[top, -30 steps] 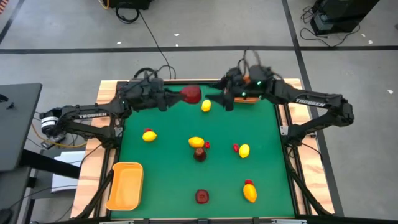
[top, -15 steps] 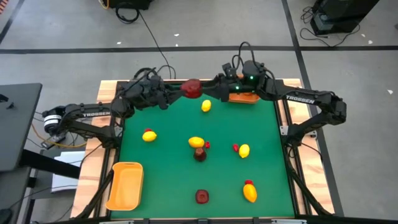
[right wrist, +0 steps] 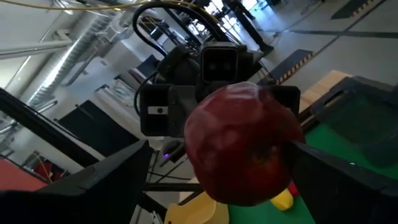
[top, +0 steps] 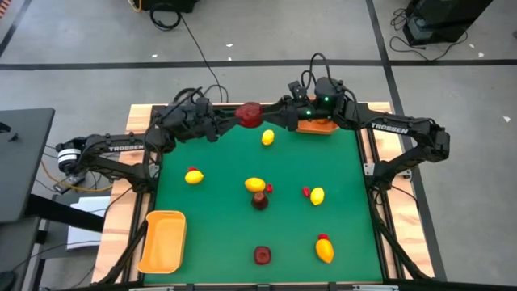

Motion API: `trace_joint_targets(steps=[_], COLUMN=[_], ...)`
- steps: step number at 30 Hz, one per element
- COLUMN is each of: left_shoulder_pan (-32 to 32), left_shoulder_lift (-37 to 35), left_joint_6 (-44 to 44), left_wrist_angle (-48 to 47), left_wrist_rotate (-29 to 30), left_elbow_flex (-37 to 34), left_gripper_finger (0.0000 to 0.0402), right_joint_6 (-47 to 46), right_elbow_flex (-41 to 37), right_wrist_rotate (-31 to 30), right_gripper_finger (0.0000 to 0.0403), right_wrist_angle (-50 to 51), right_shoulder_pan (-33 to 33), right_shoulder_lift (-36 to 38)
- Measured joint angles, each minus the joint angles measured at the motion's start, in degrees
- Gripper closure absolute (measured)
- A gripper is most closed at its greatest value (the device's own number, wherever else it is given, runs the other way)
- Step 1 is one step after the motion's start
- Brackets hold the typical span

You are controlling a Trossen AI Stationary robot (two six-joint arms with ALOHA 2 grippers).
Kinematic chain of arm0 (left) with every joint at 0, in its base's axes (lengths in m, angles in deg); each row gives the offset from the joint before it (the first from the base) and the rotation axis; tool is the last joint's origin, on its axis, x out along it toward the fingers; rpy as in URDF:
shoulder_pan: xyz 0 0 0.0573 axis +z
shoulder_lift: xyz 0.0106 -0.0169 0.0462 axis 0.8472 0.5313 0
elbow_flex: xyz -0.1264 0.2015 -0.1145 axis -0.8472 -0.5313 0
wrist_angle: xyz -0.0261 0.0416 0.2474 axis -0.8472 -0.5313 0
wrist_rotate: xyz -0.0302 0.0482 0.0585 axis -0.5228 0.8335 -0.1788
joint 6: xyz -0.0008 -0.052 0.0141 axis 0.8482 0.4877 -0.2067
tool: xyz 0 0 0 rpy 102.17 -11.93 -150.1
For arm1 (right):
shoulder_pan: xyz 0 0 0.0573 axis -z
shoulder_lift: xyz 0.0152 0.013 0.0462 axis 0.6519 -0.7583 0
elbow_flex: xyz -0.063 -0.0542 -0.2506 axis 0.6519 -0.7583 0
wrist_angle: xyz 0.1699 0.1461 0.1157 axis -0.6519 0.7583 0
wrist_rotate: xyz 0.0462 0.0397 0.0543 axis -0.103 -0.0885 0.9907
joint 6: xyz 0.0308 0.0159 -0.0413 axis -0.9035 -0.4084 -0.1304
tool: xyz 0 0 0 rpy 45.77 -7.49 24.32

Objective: Sort produce into baskets
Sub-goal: Put the apple into the orange bin

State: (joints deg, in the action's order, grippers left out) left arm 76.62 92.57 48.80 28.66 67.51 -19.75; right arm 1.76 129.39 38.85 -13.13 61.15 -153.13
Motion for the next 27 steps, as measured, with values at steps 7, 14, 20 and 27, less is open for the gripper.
trace_joint_targets(steps=[7, 14, 20, 27], left_shoulder_pan=[-0.2, -0.13, -0.07, -0.07], left_shoulder_lift=[0.02, 0.0, 0.37, 1.56], left_joint_6=[0.02, -0.23, -0.59, -1.73], left_wrist_angle=[1.63, 1.64, 1.43, 1.75], left_wrist_rotate=[-2.76, -2.82, -3.11, -4.8], left_elbow_flex=[0.11, 0.13, 0.15, 0.15], left_gripper_finger=[0.0158, 0.0158, 0.0158, 0.0158], right_joint_6=[7.8, 12.3, 13.09, 10.12], right_elbow_flex=[-0.15, -0.2, -0.14, -0.12], right_wrist_rotate=[-1.82, -3.02, -2.91, -0.13], right_gripper_finger=[0.0017, 0.0004, 0.0003, 0.0003], right_wrist_angle=[2.92, 5.98, 4.22, -2.25], right_shoulder_pan=[-0.11, -0.12, -2.08, -2.71], right_shoulder_lift=[3.41, 4.07, 2.51, -1.87])
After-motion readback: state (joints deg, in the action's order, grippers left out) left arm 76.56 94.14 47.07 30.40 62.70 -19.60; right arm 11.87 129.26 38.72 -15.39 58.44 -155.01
